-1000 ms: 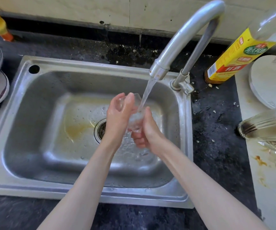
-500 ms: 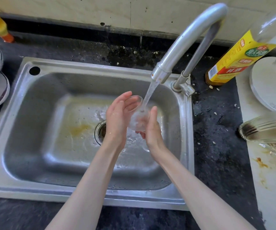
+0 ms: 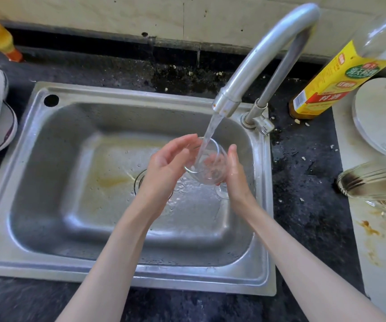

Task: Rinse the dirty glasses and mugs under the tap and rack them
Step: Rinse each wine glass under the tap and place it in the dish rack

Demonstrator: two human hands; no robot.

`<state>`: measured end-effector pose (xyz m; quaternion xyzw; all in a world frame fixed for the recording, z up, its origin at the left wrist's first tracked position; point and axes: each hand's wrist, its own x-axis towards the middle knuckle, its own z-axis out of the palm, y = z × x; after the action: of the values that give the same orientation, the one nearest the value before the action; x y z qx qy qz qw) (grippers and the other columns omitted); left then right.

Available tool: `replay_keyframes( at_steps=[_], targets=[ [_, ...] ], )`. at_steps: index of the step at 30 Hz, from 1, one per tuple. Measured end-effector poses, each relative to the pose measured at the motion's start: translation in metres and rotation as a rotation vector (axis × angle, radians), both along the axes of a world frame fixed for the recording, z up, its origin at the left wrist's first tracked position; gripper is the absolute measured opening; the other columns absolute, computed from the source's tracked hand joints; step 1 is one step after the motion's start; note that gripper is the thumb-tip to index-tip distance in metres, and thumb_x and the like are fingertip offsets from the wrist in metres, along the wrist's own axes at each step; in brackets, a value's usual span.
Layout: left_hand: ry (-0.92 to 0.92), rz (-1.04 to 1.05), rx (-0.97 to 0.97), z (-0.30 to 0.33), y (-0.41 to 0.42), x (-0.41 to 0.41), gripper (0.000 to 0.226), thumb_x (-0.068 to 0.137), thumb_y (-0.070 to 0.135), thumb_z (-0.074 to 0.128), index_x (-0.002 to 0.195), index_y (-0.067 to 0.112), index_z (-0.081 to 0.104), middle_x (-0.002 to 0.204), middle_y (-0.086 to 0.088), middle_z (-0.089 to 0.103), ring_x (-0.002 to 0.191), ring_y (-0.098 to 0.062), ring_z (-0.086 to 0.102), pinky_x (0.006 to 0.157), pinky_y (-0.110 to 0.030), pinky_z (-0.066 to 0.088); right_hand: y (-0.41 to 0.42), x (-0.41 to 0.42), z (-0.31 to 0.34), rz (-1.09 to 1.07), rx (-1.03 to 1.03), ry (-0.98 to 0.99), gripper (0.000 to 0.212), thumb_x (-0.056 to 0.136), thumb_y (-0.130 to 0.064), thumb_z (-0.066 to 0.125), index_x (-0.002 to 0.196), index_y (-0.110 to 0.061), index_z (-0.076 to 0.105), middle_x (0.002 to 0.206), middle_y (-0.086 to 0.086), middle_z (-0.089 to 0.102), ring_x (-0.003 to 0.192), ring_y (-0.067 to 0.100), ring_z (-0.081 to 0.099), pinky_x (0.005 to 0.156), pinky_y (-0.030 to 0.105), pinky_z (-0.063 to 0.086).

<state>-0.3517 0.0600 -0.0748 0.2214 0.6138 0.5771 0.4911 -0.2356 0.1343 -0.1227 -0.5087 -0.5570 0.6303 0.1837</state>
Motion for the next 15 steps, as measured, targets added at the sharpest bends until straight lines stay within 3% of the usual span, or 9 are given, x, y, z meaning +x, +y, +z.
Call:
replay_keyframes(
  at_steps=[3, 5, 7, 9, 12, 15],
  targets=[
    [0.394, 0.112, 0.014, 0.009, -0.005, -0.002, 0.029, 0.094, 0.001, 0.045, 0.107, 0.019, 0.063, 0.108, 0.007, 0.065, 0.105, -0.001, 0.059, 0.090, -0.017, 0.045, 0.009, 0.001, 0.007, 0.031, 0.034, -0.032, 0.067, 0.100, -0.044, 0.010, 0.108, -0.011, 0.067, 0.093, 0.001, 0.068, 0.070, -0.007, 0.057, 0.064, 0.014, 0.038],
    [0.608, 0.055, 0.087, 0.016, -0.010, -0.002, 0.025, 0.093, 0.005, 0.047, 0.104, 0.022, 0.063, 0.104, 0.014, 0.062, 0.097, 0.007, 0.056, 0.082, -0.006, 0.040, 0.014, 0.000, 0.012, 0.056, 0.066, -0.049, 0.065, 0.101, -0.043, 0.011, 0.108, -0.011, 0.067, 0.091, -0.005, 0.066, 0.075, -0.008, 0.056, 0.074, 0.015, 0.039],
    [0.671, -0.040, 0.128, 0.020, -0.011, -0.001, 0.019, 0.091, 0.016, 0.050, 0.102, 0.025, 0.063, 0.100, 0.018, 0.063, 0.093, 0.010, 0.056, 0.079, -0.004, 0.038, 0.018, 0.000, 0.014, 0.058, 0.083, -0.036, 0.062, 0.100, -0.045, 0.013, 0.098, -0.019, 0.069, 0.090, -0.009, 0.068, 0.087, -0.002, 0.059, 0.083, 0.019, 0.042],
    [0.703, -0.132, 0.115, 0.021, -0.009, 0.001, 0.014, 0.087, 0.033, 0.054, 0.099, 0.035, 0.061, 0.097, 0.025, 0.062, 0.093, 0.011, 0.057, 0.084, -0.006, 0.038, 0.018, 0.001, 0.017, 0.050, 0.112, -0.036, 0.056, 0.101, -0.042, 0.015, 0.084, -0.028, 0.067, 0.075, -0.019, 0.066, 0.078, -0.010, 0.057, 0.076, 0.015, 0.041],
    [0.778, -0.354, -0.022, 0.019, -0.002, 0.003, 0.021, 0.075, 0.056, 0.057, 0.095, 0.054, 0.052, 0.095, 0.030, 0.059, 0.097, 0.008, 0.055, 0.099, -0.029, 0.036, 0.016, 0.001, 0.017, 0.074, 0.186, -0.040, 0.059, 0.100, -0.046, 0.019, 0.094, -0.015, 0.068, 0.089, -0.007, 0.069, 0.083, 0.002, 0.060, 0.081, 0.023, 0.045],
    [0.800, -0.565, -0.079, 0.012, 0.004, 0.004, 0.036, 0.080, 0.033, 0.070, 0.114, 0.030, 0.060, 0.115, 0.015, 0.061, 0.105, -0.004, 0.055, 0.095, -0.025, 0.039, 0.012, 0.002, 0.014, 0.121, 0.222, -0.040, 0.062, 0.097, -0.049, 0.021, 0.097, -0.006, 0.066, 0.090, -0.001, 0.070, 0.087, 0.010, 0.064, 0.084, 0.030, 0.048]
  ],
)
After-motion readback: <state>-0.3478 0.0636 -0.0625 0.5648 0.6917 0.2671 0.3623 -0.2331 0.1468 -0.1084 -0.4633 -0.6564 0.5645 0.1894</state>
